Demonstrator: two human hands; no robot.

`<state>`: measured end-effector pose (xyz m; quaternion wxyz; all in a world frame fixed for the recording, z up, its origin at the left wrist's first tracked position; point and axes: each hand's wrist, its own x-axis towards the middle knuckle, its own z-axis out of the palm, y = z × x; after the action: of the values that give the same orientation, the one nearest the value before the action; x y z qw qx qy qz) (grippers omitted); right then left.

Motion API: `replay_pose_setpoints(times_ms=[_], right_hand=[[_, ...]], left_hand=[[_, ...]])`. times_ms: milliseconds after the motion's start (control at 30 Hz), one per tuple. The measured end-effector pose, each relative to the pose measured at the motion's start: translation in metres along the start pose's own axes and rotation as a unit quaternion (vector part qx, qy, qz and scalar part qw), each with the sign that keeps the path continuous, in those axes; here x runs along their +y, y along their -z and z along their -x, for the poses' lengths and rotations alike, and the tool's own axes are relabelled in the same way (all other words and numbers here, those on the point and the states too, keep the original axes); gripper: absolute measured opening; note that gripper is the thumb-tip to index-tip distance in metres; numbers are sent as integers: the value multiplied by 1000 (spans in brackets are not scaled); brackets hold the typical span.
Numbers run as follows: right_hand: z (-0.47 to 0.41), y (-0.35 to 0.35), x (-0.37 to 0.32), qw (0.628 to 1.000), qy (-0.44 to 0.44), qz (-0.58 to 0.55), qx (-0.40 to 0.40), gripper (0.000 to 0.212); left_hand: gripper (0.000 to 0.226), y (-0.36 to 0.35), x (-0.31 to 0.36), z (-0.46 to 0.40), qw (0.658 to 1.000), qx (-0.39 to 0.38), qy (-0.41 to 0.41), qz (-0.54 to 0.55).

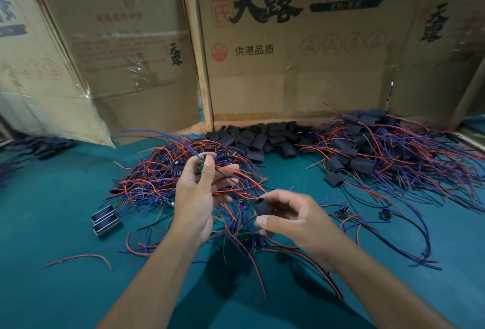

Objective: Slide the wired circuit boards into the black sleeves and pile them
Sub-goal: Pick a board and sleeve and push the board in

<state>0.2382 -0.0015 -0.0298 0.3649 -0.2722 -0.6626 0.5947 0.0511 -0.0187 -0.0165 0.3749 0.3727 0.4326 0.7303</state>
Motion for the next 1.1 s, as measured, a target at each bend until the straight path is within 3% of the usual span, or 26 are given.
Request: replay_pose_setpoints(times_ms=[167, 533, 600, 700, 767, 1000, 1100], right_hand=[[2, 0, -2, 999, -4, -31, -16, 18], [1, 0, -1, 994, -15, -102, -36, 18], [0, 2, -3, 994, -15, -104, -14, 20], [-5, 8, -1, 991, -34, -100, 82, 28], [-6, 13, -1, 986, -57, -109, 109, 21], [3, 9, 0, 997, -55, 14, -60, 28], [5, 1, -3, 997, -29, 18, -75, 32]], left_hand=[[14, 0, -1, 0, 999, 14, -21, -26], [9, -5, 2, 0, 997, 29, -57, 38], [11, -4, 5, -2, 995, 46, -73, 45], [12, 0, 10, -4, 992, 63, -93, 58], [15, 4, 13, -5, 990, 67, -98, 74], [14, 5, 17, -7, 983, 73, -45, 164], [15, 2, 16, -6, 977, 68, -20, 201]])
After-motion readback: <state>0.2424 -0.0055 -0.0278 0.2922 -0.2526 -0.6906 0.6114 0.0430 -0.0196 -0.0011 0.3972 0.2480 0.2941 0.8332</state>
